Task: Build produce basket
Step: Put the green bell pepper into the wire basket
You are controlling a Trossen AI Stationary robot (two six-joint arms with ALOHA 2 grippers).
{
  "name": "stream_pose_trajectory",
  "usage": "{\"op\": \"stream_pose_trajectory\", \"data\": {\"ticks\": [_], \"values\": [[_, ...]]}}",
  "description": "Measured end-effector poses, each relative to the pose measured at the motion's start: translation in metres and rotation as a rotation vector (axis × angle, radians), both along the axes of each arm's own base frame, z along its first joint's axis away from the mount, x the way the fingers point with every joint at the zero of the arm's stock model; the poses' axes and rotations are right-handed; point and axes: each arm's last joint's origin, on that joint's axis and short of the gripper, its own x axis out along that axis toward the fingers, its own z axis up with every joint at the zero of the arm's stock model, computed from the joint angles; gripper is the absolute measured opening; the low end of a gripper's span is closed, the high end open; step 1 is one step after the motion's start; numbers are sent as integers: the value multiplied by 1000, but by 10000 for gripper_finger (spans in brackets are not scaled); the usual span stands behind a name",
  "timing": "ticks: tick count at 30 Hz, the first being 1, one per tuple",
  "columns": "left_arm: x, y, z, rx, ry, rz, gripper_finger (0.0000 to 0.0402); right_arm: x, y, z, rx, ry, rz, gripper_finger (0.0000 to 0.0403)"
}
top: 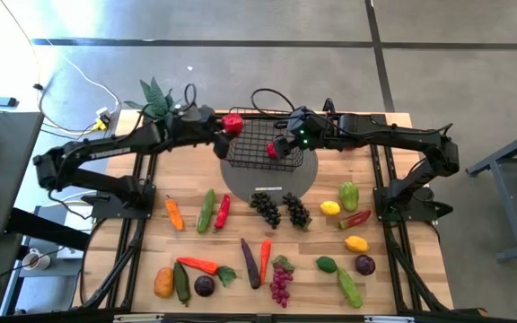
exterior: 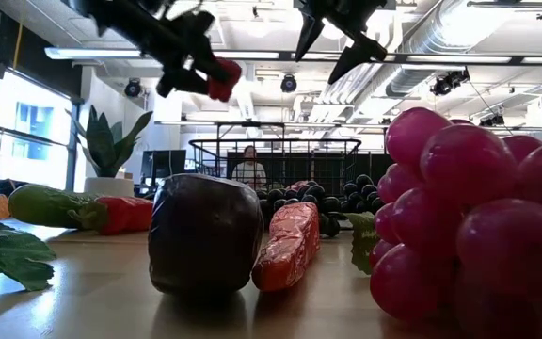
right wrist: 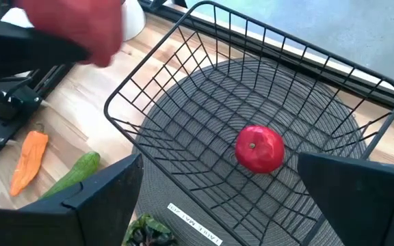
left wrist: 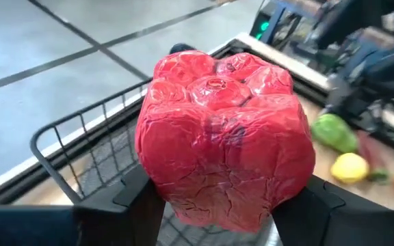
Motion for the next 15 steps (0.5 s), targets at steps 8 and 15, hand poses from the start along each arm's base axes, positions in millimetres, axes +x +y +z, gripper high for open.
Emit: {"op": "stream_pose_trajectory", "data": {"ticks": [8, 15], "values": [[17, 34, -6, 26, 102, 23, 210, 0, 0, 0, 0, 0, 0, 371], [28, 47, -18, -6, 132, 48, 210, 0, 0, 0, 0, 0, 0, 371]]}}
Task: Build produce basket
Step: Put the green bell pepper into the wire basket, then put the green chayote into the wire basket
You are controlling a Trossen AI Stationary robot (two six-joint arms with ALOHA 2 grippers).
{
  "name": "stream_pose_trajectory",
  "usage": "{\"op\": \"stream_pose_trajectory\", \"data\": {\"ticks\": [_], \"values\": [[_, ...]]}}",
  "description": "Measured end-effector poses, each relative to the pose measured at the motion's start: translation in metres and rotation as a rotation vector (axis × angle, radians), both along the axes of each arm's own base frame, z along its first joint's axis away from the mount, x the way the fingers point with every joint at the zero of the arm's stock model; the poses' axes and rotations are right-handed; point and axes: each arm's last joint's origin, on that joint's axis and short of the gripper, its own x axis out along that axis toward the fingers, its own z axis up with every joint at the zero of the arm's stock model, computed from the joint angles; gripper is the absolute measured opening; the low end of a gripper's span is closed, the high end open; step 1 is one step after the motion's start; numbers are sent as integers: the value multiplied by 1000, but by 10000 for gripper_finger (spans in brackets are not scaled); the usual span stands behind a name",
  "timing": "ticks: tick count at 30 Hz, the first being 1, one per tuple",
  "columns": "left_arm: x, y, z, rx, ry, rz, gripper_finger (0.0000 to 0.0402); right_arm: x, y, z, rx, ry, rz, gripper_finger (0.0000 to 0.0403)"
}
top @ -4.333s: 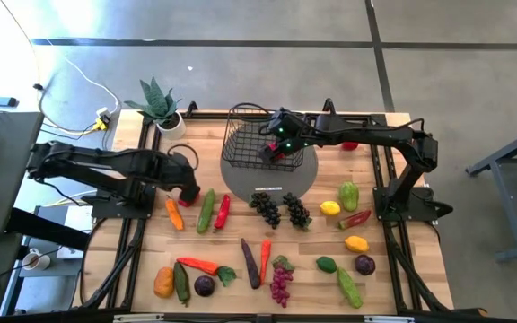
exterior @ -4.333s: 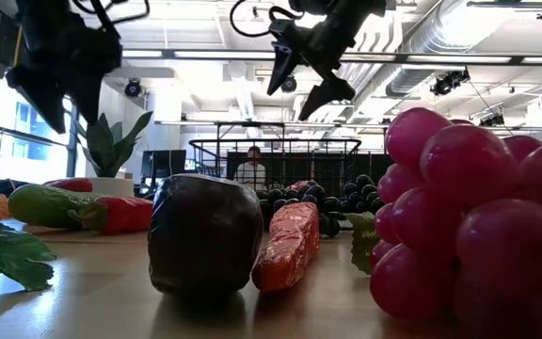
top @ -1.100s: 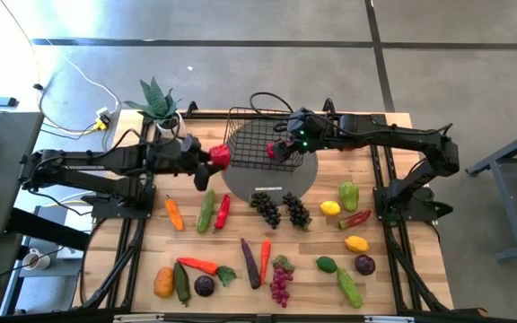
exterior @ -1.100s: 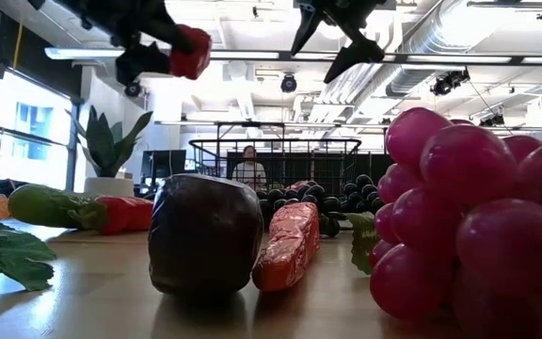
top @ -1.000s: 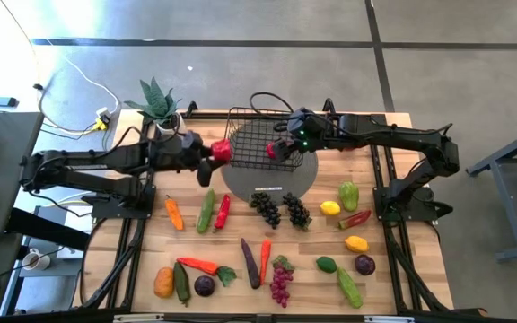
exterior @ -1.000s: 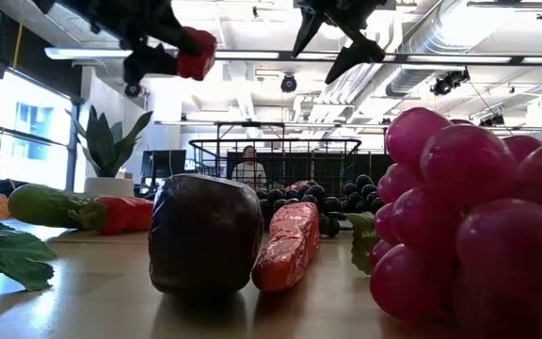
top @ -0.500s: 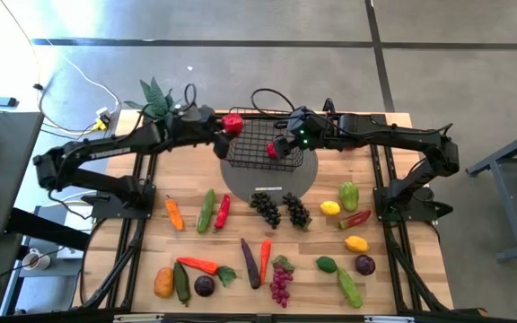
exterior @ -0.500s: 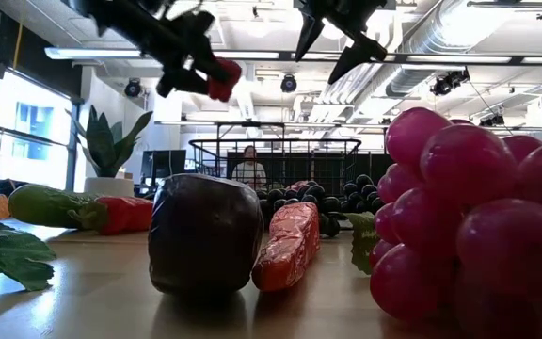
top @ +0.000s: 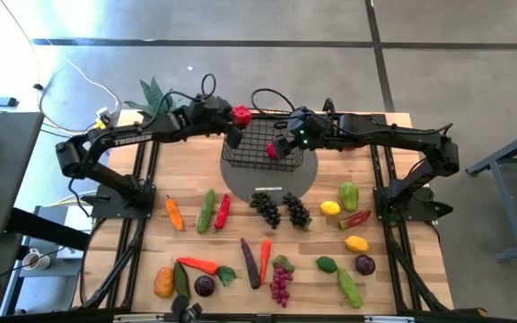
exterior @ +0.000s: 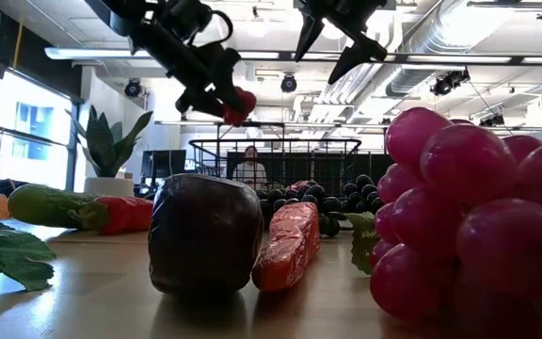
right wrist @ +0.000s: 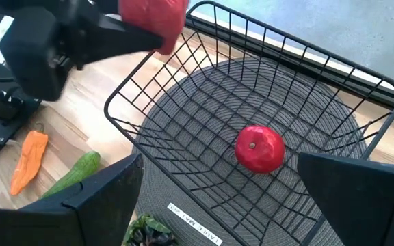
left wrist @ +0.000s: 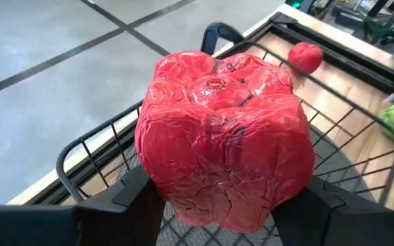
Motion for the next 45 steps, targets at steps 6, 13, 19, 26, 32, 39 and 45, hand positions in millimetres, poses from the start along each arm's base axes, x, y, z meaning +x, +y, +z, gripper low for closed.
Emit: {"op": "stream_pose_trajectory", "data": {"ticks": [6, 13, 19, 26, 32, 39, 45], "values": [[7, 5, -15, -45, 25, 5, 210, 0, 0, 0, -23, 17, 28, 371], [10, 8, -26, -76, 56, 4, 210, 0, 0, 0, -23, 18, 29, 371], [11, 7, -37, -138, 98, -15, 226, 0, 0, 0, -23, 18, 29, 371], [14, 9, -47, -171, 123, -16, 272, -1, 0, -1, -22, 27, 29, 371], [13, 8, -45, -173, 115, -12, 294, -5, 1, -5, 29, 71, 6, 371], [11, 6, -37, -163, 90, -21, 298, -13, 6, -7, 71, 127, -5, 371], [6, -1, -18, -155, 17, -78, 298, -22, 13, -1, 67, 134, 0, 371]]}}
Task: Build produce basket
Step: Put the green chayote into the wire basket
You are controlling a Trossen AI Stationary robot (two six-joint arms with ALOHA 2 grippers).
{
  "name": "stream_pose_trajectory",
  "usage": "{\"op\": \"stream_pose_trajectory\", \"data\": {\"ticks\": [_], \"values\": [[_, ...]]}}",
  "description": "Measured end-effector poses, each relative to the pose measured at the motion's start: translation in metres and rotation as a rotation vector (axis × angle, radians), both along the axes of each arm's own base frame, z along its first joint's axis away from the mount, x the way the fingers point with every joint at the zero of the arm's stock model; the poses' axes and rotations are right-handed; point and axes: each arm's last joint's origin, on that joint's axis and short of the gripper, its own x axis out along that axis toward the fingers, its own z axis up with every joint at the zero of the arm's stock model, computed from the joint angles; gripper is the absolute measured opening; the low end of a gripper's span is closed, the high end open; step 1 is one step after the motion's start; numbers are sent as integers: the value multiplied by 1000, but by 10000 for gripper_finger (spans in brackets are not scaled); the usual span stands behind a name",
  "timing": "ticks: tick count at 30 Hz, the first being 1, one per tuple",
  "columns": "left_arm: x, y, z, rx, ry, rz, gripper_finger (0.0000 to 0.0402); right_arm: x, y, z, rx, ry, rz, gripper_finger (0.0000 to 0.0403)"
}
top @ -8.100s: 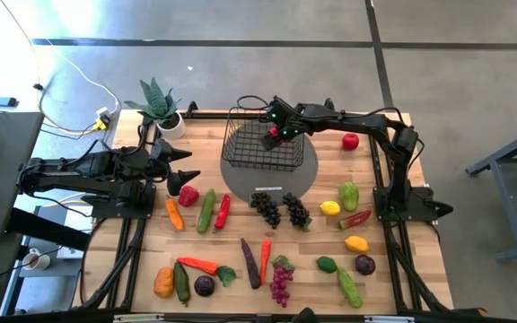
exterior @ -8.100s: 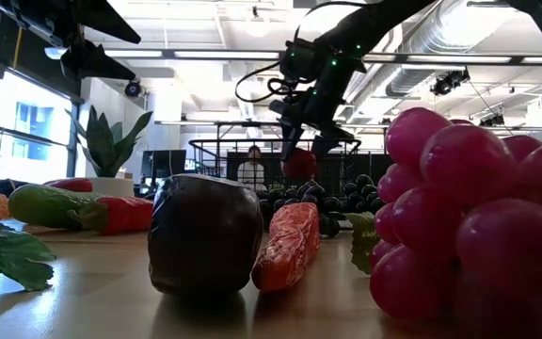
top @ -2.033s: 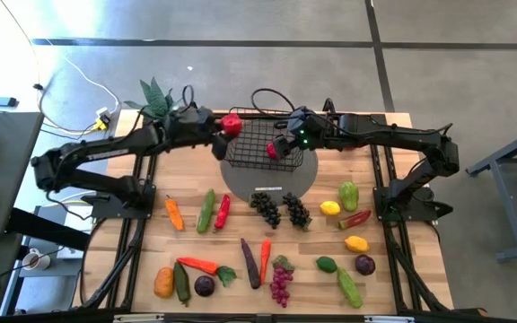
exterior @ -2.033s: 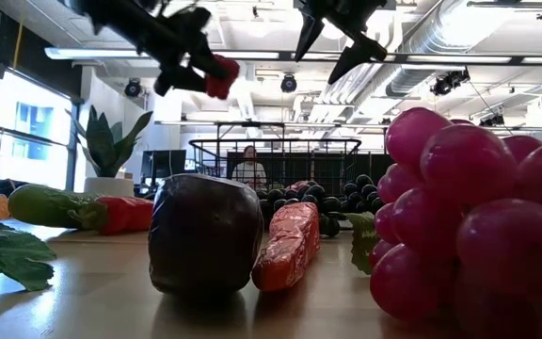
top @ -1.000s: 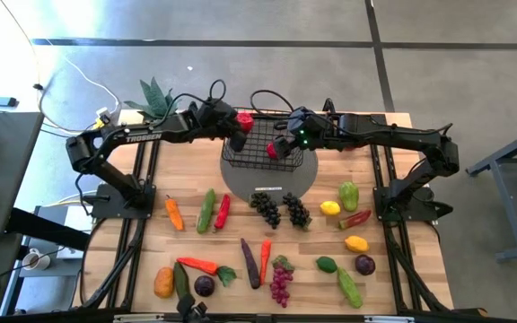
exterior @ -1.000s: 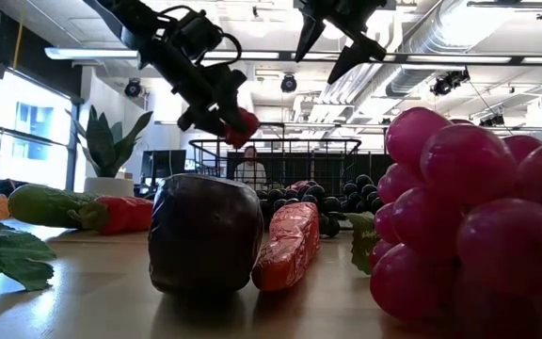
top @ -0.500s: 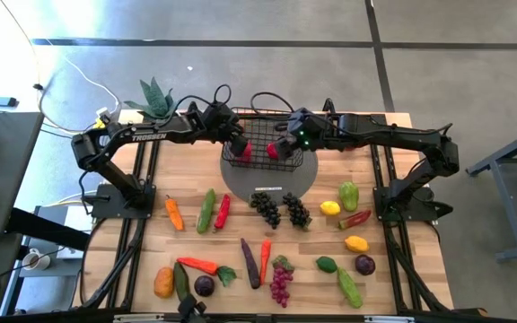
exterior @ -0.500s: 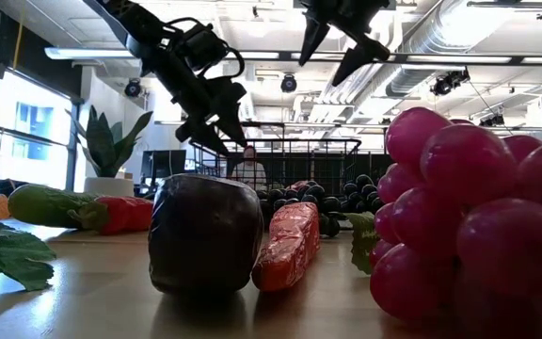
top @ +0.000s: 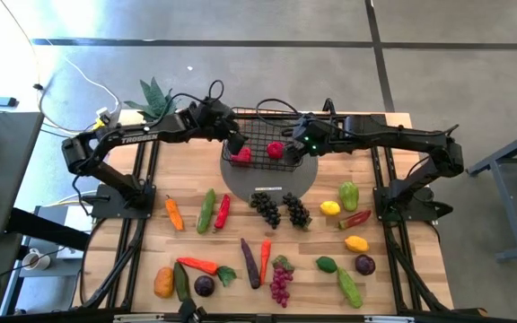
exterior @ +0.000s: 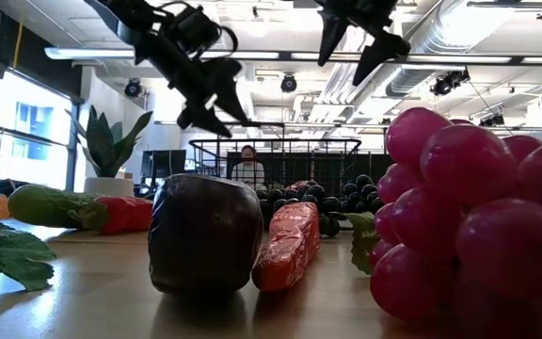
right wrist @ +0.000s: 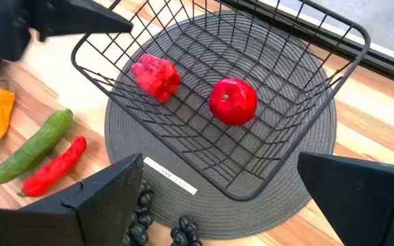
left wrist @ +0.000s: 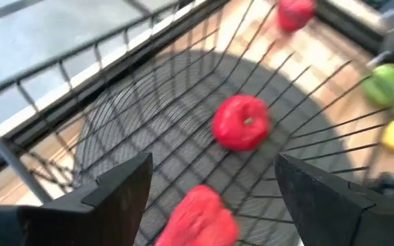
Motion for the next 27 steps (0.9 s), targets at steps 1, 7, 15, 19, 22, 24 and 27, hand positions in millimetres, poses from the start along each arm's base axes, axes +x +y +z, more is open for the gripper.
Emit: {"op": "stream_pose_trajectory", "data": {"ticks": [1, 7, 15, 19, 22, 24, 27], "values": [[-1, -1, 3, -8, -18, -7, 298, -1, 1, 1, -2, 1, -1, 371], [-4, -11, 18, -91, -121, -39, 298, -13, 12, 2, 24, 57, -11, 371], [-5, -27, 32, -44, -141, -121, 298, -31, 35, 3, 15, 164, -42, 371], [-6, -32, 37, -28, -155, -135, 298, -42, 45, 2, -3, 232, -91, 371], [-7, -34, 40, -20, -163, -139, 298, -50, 53, 0, -9, 298, -106, 371], [-8, -36, 42, -17, -168, -143, 298, -54, 58, -1, -16, 328, -126, 371], [-7, -37, 42, -16, -167, -143, 298, -59, 63, -1, -5, 359, -164, 371]]}}
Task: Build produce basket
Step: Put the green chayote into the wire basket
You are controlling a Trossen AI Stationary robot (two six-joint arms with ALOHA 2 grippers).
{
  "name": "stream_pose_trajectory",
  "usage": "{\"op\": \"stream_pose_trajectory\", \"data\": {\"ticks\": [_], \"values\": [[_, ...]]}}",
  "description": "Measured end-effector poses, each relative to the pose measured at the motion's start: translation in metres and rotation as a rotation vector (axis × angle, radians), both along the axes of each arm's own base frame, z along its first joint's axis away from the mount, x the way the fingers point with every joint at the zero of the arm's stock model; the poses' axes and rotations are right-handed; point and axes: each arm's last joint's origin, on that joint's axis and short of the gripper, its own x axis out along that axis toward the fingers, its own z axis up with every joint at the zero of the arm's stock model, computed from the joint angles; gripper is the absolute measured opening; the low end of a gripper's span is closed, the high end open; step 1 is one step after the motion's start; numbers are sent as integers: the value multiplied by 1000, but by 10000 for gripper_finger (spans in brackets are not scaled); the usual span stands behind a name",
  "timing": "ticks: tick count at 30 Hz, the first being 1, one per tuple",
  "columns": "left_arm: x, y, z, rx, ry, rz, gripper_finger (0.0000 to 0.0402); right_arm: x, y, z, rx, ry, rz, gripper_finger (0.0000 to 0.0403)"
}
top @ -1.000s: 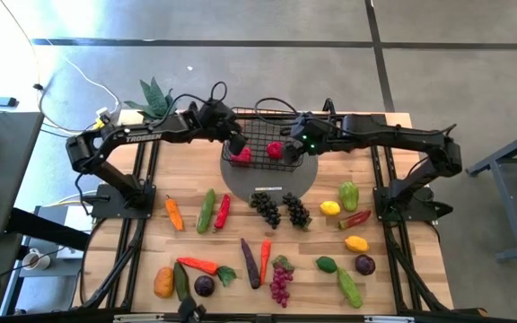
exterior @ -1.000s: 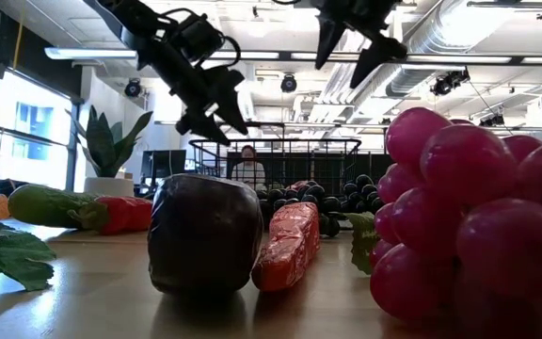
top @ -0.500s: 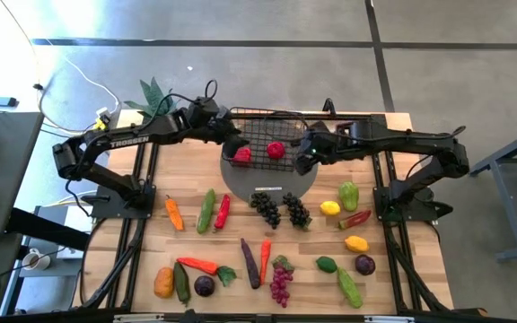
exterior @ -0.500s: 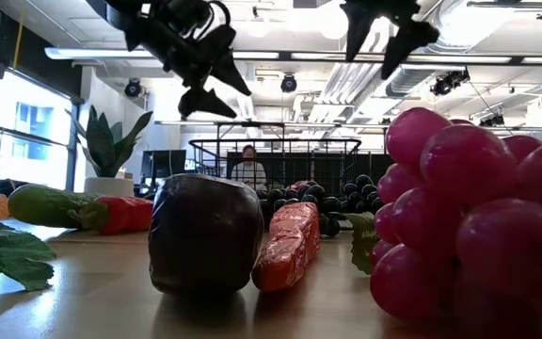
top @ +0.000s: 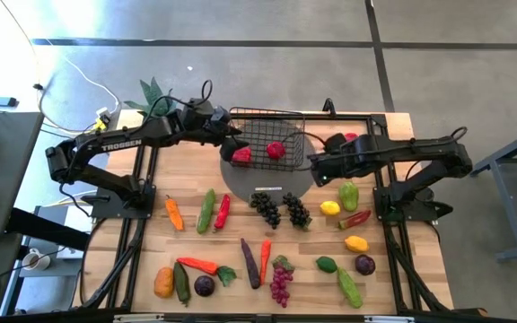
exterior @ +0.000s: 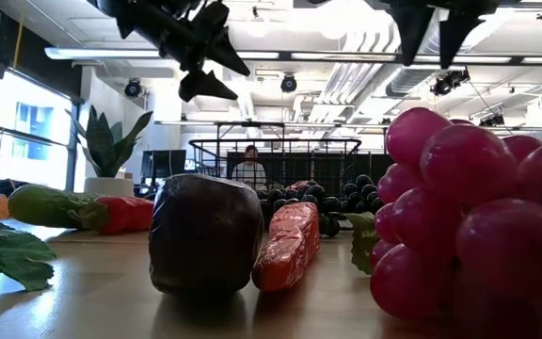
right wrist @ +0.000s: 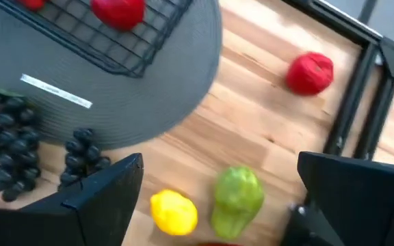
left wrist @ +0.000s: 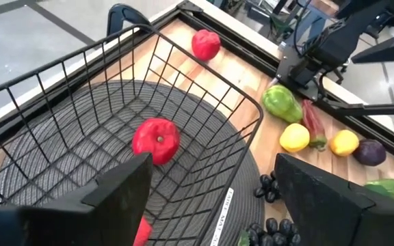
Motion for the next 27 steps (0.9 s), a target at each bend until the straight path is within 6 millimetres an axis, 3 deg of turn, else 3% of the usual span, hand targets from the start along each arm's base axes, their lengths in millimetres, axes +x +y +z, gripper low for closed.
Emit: {"op": "stream_pose_trajectory", "data": {"ticks": [7, 20, 27], "values": [[0, 0, 0, 0, 1, 0, 298, -2, 9, -5, 38, -19, -41, 371], [0, 0, 0, -2, 5, 0, 298, -37, 21, -50, 135, 60, -201, 371], [0, 0, 0, -2, 5, 0, 298, -56, 20, -85, 196, 36, -296, 371]]}}
